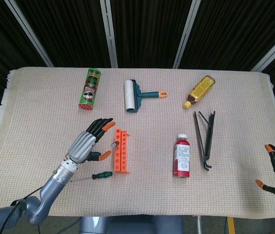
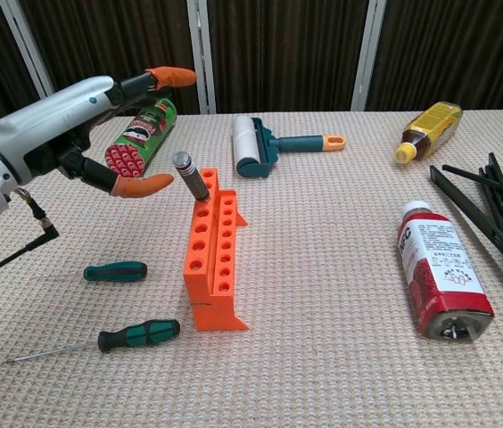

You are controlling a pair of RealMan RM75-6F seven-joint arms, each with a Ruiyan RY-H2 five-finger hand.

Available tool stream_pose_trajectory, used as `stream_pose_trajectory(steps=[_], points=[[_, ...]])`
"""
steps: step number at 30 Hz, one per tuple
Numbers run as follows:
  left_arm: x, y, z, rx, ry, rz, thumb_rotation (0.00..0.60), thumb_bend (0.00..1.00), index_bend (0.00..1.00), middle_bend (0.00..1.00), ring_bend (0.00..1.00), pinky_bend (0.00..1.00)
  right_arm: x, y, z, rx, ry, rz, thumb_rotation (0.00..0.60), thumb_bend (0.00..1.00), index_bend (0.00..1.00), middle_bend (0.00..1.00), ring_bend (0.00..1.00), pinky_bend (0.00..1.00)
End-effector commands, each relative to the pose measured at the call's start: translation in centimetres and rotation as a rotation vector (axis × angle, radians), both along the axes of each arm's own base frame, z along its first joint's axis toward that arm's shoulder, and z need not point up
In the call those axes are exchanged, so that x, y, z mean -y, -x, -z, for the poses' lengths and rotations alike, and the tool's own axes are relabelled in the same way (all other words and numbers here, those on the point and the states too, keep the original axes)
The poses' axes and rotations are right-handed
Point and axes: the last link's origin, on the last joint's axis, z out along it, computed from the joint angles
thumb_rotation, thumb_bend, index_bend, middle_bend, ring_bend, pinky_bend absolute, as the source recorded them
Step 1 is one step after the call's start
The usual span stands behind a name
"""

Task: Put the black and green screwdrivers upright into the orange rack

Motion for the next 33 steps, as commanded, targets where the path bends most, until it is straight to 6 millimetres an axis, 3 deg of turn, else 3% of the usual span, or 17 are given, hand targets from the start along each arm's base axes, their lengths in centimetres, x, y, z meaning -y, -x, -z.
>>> stream_pose_trajectory(steps=[1,19,33], points=[[0.0,-0.4,0.7,-0.004,0.001,0.011,0.600,0.30,0.01,0.00,0.00,0.00,0.0,0.0,0.0,-0.001,0.001,0.001,0.600,0.00,0.01,0.05,0.00,0.00],[-1.9,-1.4,3.5,0.060,0.034,-0.041,0.600,0.30,0.10,0.08,0.00,0.01,-0.5,0.0,-0.4,-0.005,0.013,0.013,0.600,0.00,0.01,0.07,0.00,0.00],[-3.7,-2.0,4.2,0.132,0.029,-0.116,0.600,0.39,0.17,0.15,0.00,0.03,-0.7,0.1,-0.5,-0.003,0.013,0.017,0.600,0.00,0.01,0.07,0.00,0.00]])
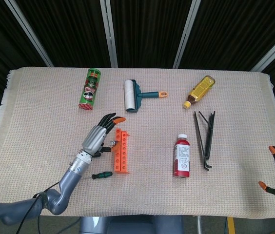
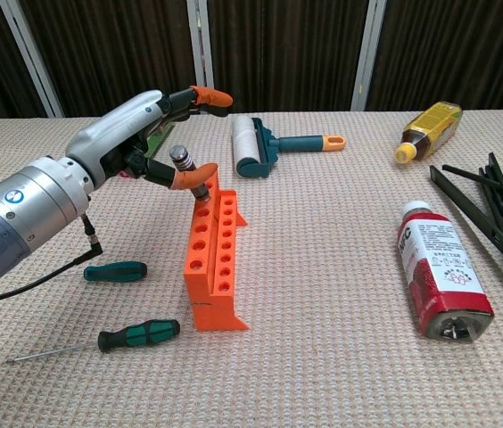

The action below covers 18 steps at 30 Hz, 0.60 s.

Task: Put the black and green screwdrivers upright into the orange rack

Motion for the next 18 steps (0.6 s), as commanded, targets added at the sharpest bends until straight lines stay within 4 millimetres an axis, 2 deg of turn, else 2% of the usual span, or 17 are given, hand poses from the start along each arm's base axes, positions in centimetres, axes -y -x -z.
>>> stream_pose_trajectory(steps=[1,7,18], points=[[-0.3,-0.2,0.0,0.009,-0.007,-0.012,0.600,0.40,0.18,0.15,0.00,0.03,0.0,0.0,0.0,0.000,0.000,0.001,0.600,0.00,0.01,0.07,0.00,0.00],[-0.6,-0.7,0.0,0.019,-0.022,-0.028,0.600,0.41,0.19,0.17,0.02,0.04,0.0,0.1,0.0,0.000,0.000,0.003,0.600,0.00,0.01,0.07,0.00,0.00],[-1.6,-2.8,0.0,-0.006,-0.045,-0.013,0.600,0.41,0.20,0.18,0.02,0.04,-0.2,0.2,0.0,0.003,0.005,0.009,0.600,0.00,0.01,0.07,0.00,0.00]])
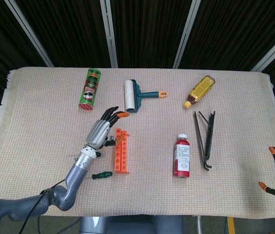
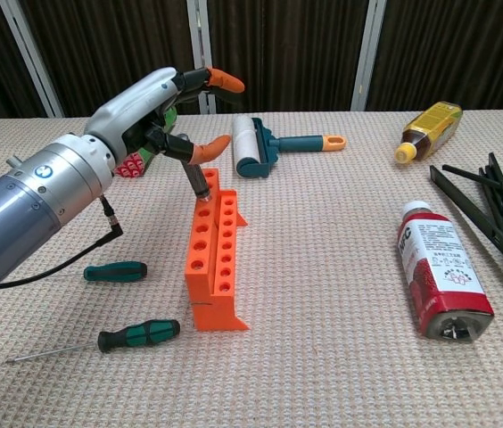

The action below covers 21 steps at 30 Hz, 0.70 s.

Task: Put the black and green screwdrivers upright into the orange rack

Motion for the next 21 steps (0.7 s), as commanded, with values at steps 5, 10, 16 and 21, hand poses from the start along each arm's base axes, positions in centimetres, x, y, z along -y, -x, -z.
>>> stream_pose_trajectory(steps=[5,10,16,21], points=[[-0.5,-1.0,0.7,-0.047,0.015,-0.003,0.600,0.40,0.21,0.18,0.02,0.04,-0.1,0.2,-0.1,0.002,0.003,0.005,0.600,0.00,0.01,0.07,0.00,0.00],[-0.5,-1.4,1.0,-0.066,0.016,0.000,0.600,0.40,0.21,0.18,0.02,0.04,-0.1,0.3,-0.1,0.004,0.002,0.007,0.600,0.00,0.01,0.07,0.00,0.00],[-0.7,-1.8,1.0,-0.075,0.010,0.003,0.600,0.39,0.21,0.18,0.02,0.04,-0.1,0.4,-0.2,0.007,0.003,0.008,0.600,0.00,0.01,0.07,0.00,0.00],[-0.8,-2.3,1.2,-0.084,0.010,0.008,0.600,0.38,0.21,0.18,0.02,0.04,-0.2,0.5,-0.3,0.008,0.006,0.009,0.600,0.00,0.01,0.07,0.00,0.00]])
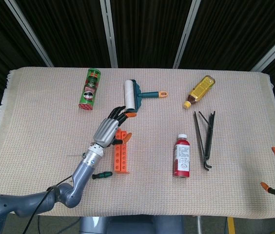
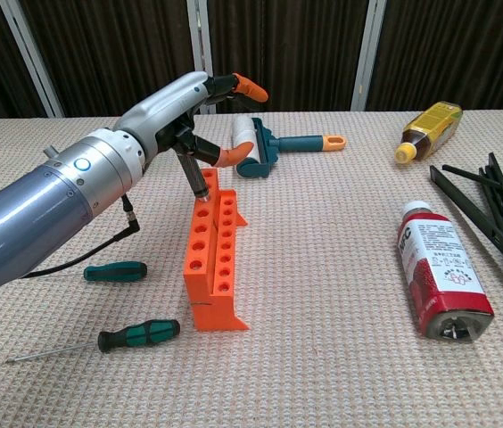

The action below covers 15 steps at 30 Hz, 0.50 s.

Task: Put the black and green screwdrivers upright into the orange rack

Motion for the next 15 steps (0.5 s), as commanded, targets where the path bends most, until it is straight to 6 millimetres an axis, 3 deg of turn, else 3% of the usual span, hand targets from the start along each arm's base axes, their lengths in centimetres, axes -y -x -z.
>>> stream_pose_trajectory(steps=[1,15], points=[[0.0,-0.2,0.1,-0.002,0.001,0.002,0.600,0.38,0.21,0.18,0.02,0.04,0.0,0.0,0.0,0.000,0.001,0.000,0.600,0.00,0.01,0.08,0.00,0.00],[-0.4,-1.8,0.9,-0.068,-0.008,0.019,0.600,0.38,0.20,0.17,0.02,0.04,-0.2,0.1,-0.2,0.004,0.005,0.001,0.600,0.00,0.01,0.08,0.00,0.00]])
